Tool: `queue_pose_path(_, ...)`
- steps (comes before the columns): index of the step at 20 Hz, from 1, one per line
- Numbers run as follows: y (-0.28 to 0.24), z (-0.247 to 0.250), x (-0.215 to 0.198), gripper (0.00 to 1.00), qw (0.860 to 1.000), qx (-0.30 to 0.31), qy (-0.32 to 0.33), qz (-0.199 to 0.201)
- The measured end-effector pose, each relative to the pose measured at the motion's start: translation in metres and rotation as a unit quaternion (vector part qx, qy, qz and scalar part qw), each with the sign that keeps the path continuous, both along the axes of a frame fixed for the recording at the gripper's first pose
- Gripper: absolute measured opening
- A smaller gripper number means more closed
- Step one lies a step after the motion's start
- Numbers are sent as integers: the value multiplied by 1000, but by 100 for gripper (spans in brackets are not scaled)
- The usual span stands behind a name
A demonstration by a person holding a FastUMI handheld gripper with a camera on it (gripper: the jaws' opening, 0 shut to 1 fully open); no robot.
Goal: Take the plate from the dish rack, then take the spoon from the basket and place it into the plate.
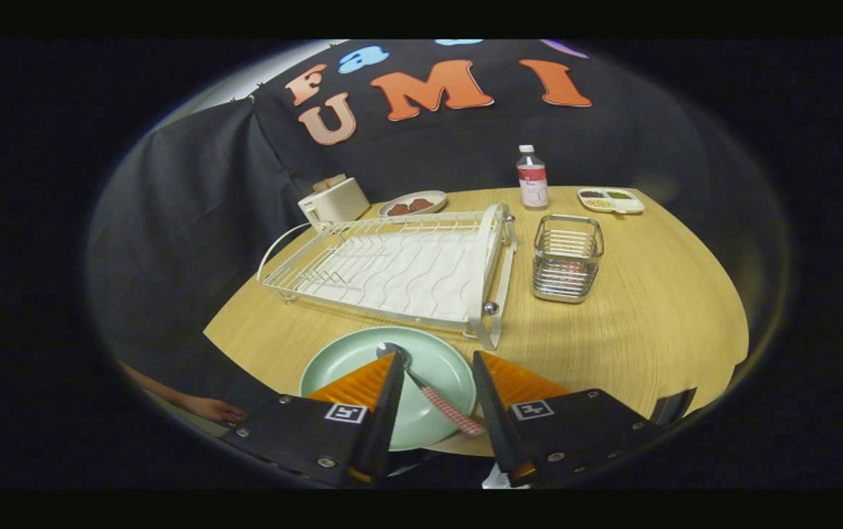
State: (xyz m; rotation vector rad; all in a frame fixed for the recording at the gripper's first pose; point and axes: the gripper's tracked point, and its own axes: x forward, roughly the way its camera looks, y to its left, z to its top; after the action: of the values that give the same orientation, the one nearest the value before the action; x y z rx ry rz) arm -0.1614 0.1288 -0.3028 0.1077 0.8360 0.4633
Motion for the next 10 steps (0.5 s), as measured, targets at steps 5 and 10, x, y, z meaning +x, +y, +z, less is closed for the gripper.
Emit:
queue_pose_path(5, -1, 61, 33, 76, 997, -1, -79, -12)
queue_pose_path(10, 0, 130, 62, 85, 987, 15, -159, -29)
